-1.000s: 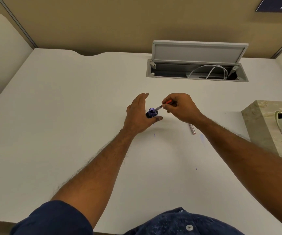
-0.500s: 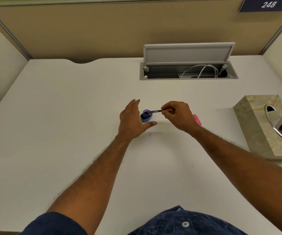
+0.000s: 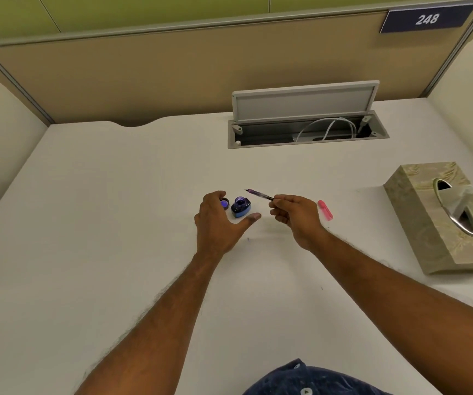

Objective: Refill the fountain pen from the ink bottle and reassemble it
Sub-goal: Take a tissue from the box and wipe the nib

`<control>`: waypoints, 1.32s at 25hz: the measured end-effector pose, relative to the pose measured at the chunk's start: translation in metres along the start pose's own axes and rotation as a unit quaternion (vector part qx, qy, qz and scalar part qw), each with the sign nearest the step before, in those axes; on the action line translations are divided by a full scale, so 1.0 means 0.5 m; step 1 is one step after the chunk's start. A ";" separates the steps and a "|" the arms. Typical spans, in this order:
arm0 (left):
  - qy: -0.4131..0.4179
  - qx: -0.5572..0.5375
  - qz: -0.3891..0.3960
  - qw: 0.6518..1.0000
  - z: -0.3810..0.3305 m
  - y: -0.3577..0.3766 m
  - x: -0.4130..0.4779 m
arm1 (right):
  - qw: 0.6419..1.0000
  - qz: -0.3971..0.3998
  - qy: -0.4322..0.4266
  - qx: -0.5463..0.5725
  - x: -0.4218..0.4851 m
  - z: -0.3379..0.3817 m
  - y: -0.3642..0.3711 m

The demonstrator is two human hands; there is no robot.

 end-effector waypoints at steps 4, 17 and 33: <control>0.000 -0.088 -0.046 0.995 -0.042 0.015 -0.029 | 0.990 0.013 0.054 0.133 -0.033 -0.005 -0.011; -0.041 -0.310 0.103 0.944 -0.184 0.076 -0.067 | 0.967 0.020 0.057 0.248 -0.135 0.004 -0.091; -0.004 -0.264 0.136 0.955 -0.304 0.174 -0.120 | 0.995 -0.071 -0.053 0.049 -0.173 0.019 -0.282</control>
Point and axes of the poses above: each hand's wrist, its own x-axis towards the middle knuckle, its own y-axis out of the palm, z = x × y, the point moved 3 cm from there along x, towards the middle knuckle, and after that the axes turned 5 degrees about x, right-handed, at the moved point
